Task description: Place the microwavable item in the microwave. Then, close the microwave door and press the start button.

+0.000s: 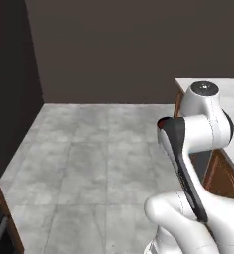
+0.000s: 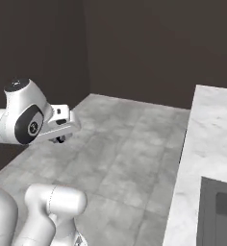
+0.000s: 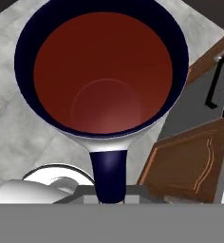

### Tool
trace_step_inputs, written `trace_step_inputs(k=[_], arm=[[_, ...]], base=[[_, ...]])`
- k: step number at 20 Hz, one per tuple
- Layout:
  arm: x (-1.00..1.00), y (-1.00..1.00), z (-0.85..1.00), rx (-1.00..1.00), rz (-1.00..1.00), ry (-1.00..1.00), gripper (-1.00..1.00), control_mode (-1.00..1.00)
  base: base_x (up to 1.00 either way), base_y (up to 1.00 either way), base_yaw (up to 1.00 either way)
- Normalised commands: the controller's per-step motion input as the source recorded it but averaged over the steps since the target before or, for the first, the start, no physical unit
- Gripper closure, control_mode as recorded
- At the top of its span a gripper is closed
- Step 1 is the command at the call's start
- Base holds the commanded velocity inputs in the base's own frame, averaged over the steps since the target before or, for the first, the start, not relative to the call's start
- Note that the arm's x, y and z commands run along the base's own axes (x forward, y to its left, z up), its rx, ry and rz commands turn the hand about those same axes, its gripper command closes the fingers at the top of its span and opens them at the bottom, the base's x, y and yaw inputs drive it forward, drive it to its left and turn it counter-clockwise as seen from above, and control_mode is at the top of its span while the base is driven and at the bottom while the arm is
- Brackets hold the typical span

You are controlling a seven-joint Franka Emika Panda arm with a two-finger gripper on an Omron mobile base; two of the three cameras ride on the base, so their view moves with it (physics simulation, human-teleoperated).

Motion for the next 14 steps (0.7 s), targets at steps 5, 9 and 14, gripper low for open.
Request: trace_step_inputs(k=[5, 9, 14], arm=[[0.00, 0.00, 0.00, 0.00, 0.00, 0.00, 1.00, 1.00], [0.00, 0.00, 0.00, 0.00, 0.00, 0.00, 1.00, 1.00], [0.00, 0.00, 0.00, 0.00, 0.00, 0.00, 1.00, 1.00]], base=[[0.71, 0.32, 0.66], [0.21, 0.17, 0.70], [0.16, 0.13, 0.71]])
